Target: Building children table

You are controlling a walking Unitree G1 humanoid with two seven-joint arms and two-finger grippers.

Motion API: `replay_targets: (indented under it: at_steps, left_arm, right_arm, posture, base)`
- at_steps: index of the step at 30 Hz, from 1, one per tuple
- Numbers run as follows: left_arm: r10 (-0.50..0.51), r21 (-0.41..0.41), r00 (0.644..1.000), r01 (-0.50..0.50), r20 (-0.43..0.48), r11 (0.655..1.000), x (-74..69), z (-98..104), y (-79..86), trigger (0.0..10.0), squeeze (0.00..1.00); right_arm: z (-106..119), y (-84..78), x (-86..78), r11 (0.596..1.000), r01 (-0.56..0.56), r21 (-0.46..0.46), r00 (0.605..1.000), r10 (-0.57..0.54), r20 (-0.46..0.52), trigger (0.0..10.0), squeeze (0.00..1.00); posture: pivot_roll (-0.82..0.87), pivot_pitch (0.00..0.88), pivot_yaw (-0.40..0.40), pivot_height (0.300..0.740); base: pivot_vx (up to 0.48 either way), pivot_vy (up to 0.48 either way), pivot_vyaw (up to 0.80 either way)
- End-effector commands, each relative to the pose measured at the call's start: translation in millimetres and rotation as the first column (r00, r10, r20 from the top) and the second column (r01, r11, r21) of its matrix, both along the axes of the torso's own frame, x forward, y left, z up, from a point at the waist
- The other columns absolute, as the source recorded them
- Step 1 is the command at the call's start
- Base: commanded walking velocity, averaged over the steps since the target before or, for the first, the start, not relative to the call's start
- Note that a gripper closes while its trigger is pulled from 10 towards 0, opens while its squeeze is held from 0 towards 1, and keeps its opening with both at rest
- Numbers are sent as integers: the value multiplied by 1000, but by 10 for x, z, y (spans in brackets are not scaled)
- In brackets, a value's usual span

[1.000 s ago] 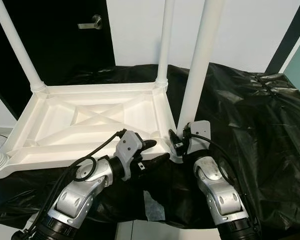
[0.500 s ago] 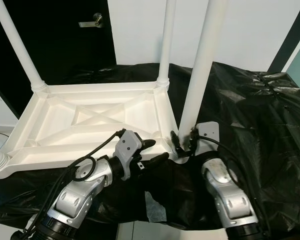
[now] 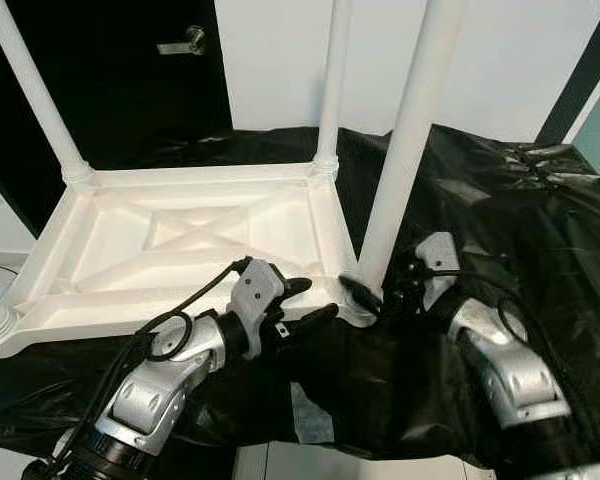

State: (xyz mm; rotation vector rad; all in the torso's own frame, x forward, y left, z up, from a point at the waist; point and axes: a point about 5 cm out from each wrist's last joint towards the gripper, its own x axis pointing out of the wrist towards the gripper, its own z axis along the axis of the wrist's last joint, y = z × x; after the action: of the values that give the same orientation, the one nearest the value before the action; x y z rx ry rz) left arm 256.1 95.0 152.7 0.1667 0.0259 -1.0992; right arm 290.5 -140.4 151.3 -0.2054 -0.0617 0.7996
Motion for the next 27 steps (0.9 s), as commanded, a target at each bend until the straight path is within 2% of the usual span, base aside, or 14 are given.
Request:
replay_targets:
  at_steps: [1,3,4,5,6,7,13,18,19,25,27]
  left_arm:
    - [-81,16,997,81,-13,997,-30,-13,-15,10000,0]
    - [-84,21,996,85,-11,996,-28,-10,-7,10000,0]
    - [-85,23,996,85,-10,996,-24,-3,2,10000,0]
    - [-85,23,996,85,-10,996,-24,-3,2,10000,0]
    - [-85,25,996,86,-9,996,-22,0,9,10000,0]
    - [-85,27,996,85,-8,996,-20,2,15,10000,0]
    - [-83,30,997,83,-7,996,-23,3,22,10000,0]
    - [-83,32,997,83,-10,996,-39,-4,21,10000,0]
    - [-84,32,996,84,-11,996,-40,-5,19,10000,0]
    - [-85,33,996,85,-11,996,-49,-2,23,10000,0]
    - [-84,33,996,84,-12,996,-48,-4,28,10000,0]
  right_arm:
    - [-16,0,0,1000,-20,2,1000,20,-6,10000,0]
    - [-40,-14,69,994,-90,-65,996,90,-14,10000,0]
    - [-64,-20,109,986,-128,-107,992,126,-26,4196,0]
    - [-64,-20,109,986,-128,-107,992,126,-26,4196,0]
    - [-81,-28,133,979,-157,-133,988,154,-35,1176,0]
    - [-96,-32,152,975,-174,-142,985,169,-45,0,0]
    - [-113,-37,174,969,-203,-141,979,196,-61,0,0]
    - [-123,-23,139,971,-216,-102,975,208,-80,0,0]
    - [-105,-14,129,976,-198,-89,979,193,-65,9765,0]
    - [-42,76,65,992,-112,-51,994,112,-14,10000,0]
    - [-64,110,62,997,-25,-71,1000,26,6,10000,0]
  posture:
    - [6,0,-27,740]
    - [12,0,-22,740]
    - [18,0,-23,740]
    - [18,0,-23,740]
    - [20,0,-22,740]
    - [23,0,-24,740]
    - [28,0,-26,740]
    - [28,0,-26,740]
    - [28,0,-28,740]
    - [26,0,-28,740]
    - [26,0,-27,740]
  base:
    - [0,0,0]
    - [0,0,0]
    - [0,0,0]
    - [0,0,0]
    - [0,0,0]
    - [0,0,0]
    - [0,0,0]
    - [0,0,0]
    - [0,0,0]
    - [0,0,0]
    - [0,0,0]
